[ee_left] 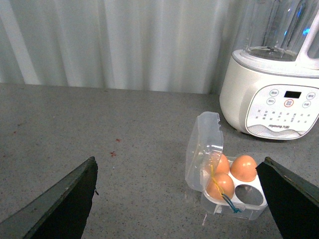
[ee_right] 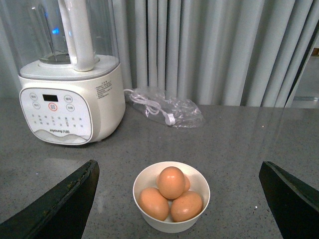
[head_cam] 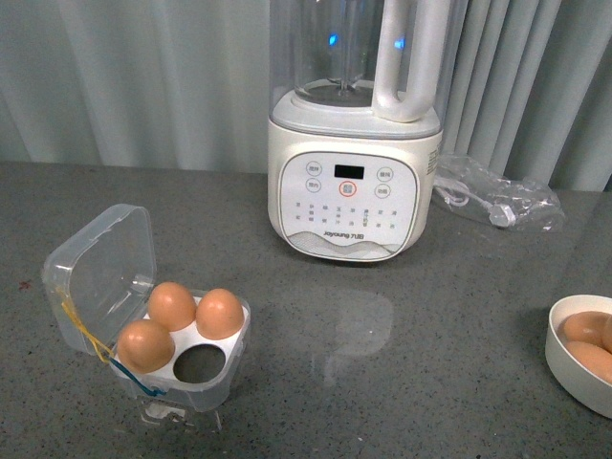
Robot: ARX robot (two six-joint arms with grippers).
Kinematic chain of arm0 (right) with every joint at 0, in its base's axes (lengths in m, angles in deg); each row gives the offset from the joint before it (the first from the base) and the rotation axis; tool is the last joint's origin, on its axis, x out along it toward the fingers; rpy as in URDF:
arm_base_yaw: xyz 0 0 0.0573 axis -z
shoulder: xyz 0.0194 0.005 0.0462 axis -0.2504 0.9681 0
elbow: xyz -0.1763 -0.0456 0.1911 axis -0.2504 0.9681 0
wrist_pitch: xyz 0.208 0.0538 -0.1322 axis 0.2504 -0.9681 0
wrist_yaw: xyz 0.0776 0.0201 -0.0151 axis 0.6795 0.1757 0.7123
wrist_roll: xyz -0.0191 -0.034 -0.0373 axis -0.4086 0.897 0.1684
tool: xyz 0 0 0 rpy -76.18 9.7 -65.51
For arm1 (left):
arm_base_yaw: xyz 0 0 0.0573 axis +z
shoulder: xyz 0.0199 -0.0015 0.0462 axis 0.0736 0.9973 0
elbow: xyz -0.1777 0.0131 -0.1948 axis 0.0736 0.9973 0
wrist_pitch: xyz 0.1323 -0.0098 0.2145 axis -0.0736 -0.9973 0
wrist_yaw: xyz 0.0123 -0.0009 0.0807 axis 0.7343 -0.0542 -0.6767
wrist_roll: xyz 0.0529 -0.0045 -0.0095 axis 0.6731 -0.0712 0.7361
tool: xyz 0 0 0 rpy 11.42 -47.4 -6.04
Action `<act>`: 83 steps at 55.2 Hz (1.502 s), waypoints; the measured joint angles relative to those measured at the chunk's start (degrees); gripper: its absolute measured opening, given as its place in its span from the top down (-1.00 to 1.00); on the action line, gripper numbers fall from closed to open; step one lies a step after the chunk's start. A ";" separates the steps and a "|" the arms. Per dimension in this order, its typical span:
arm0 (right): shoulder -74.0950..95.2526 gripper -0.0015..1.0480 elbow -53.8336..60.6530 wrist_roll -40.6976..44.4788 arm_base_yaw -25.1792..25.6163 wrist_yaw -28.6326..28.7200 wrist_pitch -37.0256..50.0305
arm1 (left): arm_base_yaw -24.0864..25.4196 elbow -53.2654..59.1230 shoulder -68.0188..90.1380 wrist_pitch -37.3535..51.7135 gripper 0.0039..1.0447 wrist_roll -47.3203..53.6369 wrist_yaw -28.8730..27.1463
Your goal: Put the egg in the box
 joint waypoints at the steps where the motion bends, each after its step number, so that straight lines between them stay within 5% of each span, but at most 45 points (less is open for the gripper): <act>1: 0.00 -0.86 0.00 0.00 0.00 0.00 0.00 | 0.00 0.00 0.00 0.00 -0.87 0.00 0.00; 83: 0.00 -0.86 0.00 0.00 0.00 0.00 0.00 | 0.00 0.00 0.00 0.00 -0.87 0.00 0.00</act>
